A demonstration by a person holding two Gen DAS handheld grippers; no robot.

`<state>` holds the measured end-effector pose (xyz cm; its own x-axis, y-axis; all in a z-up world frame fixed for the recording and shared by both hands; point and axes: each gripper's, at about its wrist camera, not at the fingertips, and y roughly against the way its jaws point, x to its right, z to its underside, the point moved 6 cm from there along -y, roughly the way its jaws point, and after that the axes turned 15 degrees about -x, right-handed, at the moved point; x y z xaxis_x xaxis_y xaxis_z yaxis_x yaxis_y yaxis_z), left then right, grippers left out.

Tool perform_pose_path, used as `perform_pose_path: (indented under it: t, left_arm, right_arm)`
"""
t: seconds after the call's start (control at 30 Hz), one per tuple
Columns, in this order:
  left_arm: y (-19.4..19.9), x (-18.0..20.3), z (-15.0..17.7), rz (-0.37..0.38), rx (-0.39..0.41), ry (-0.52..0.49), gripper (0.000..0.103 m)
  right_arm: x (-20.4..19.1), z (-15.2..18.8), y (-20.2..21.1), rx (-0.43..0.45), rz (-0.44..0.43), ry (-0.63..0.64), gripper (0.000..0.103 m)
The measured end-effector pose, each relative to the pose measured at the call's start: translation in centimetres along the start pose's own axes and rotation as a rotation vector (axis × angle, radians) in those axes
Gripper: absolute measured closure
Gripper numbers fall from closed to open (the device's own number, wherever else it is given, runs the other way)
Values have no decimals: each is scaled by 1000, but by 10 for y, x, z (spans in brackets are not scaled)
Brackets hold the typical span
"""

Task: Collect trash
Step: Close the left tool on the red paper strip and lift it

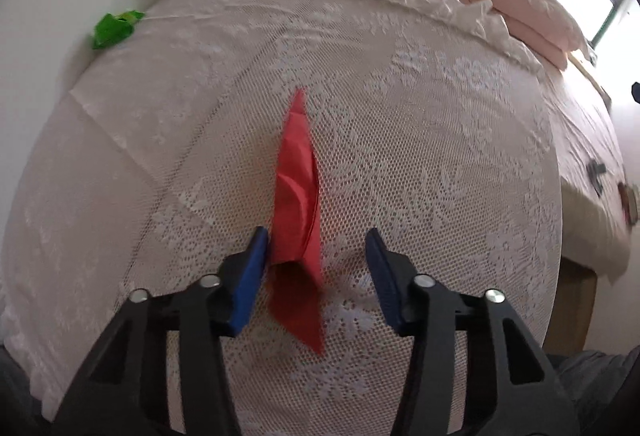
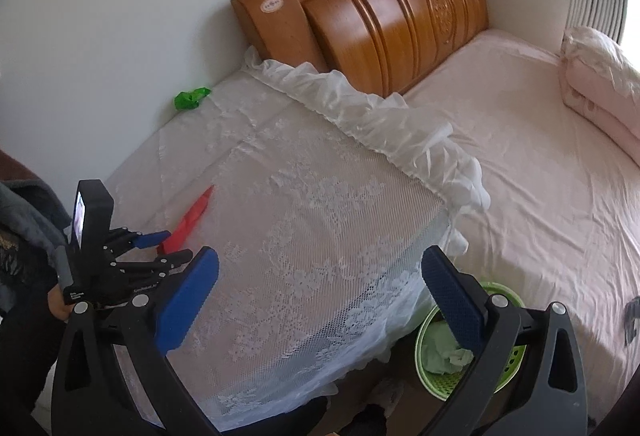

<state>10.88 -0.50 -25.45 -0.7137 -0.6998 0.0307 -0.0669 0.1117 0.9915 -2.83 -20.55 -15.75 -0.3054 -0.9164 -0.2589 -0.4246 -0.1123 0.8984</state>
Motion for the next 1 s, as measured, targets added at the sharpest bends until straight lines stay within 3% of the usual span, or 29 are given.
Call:
perform_pose_path:
  t: [0.2, 0.37, 0.63, 0.83, 1.0]
  left_arm:
    - [2, -4, -3, 32, 0, 3, 63]
    - [1, -10, -9, 47, 4, 36, 75]
    - [3, -11, -12, 10, 27, 95, 77]
    - [14, -19, -9, 42, 62, 222, 77]
    - [31, -41, -1, 35, 105, 359, 77]
  right_arm:
    - [1, 2, -7, -19, 14, -21, 2]
    - [-2, 0, -10, -28, 23, -10, 2]
    - [-7, -7, -14, -32, 31, 31, 2]
    - [-28, -22, -30, -45, 34, 129, 2]
    - [-75, -67, -58, -44, 16, 282, 2]
